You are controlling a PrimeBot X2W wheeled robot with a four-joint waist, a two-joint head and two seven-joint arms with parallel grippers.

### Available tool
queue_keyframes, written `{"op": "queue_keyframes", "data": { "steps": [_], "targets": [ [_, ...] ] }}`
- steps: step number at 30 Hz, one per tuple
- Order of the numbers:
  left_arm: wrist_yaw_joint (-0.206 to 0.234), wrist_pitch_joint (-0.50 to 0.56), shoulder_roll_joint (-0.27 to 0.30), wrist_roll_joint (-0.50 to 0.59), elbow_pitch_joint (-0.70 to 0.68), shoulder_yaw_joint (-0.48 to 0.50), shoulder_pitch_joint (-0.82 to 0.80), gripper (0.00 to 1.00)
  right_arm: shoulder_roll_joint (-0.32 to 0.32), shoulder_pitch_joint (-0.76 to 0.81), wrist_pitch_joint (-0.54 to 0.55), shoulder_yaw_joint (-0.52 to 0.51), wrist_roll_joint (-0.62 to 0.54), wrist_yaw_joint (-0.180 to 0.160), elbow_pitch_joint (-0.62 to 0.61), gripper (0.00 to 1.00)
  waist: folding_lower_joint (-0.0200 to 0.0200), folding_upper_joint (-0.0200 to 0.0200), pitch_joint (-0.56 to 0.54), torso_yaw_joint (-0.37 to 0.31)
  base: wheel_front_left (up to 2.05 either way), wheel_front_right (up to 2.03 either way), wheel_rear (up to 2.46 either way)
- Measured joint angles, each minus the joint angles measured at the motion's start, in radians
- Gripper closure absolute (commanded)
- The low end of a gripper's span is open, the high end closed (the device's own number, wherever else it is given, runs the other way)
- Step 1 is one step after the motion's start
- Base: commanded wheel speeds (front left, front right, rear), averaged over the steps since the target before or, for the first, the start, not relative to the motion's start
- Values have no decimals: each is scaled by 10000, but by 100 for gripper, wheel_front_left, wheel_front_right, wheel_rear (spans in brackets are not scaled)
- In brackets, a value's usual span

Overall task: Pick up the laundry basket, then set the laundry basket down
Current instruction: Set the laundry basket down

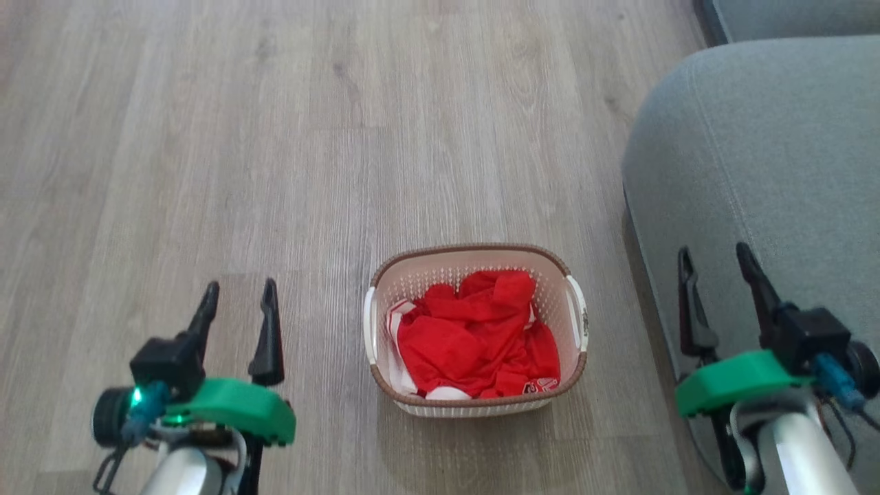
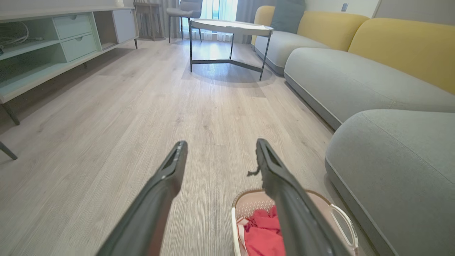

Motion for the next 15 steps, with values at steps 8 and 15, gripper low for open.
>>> {"op": "queue_keyframes", "data": {
  "steps": [8,15],
  "targets": [
    [320,431,211,4,-819,-161,1011,0,69,941,0,4,98,0,-284,0,0,0,-533,63,0,0,0],
    [493,696,414,2,-1227,-182,1568,0,77,1294,2,-21,115,0,-318,0,0,-1,-814,57,0,0,0]
  ]
}}
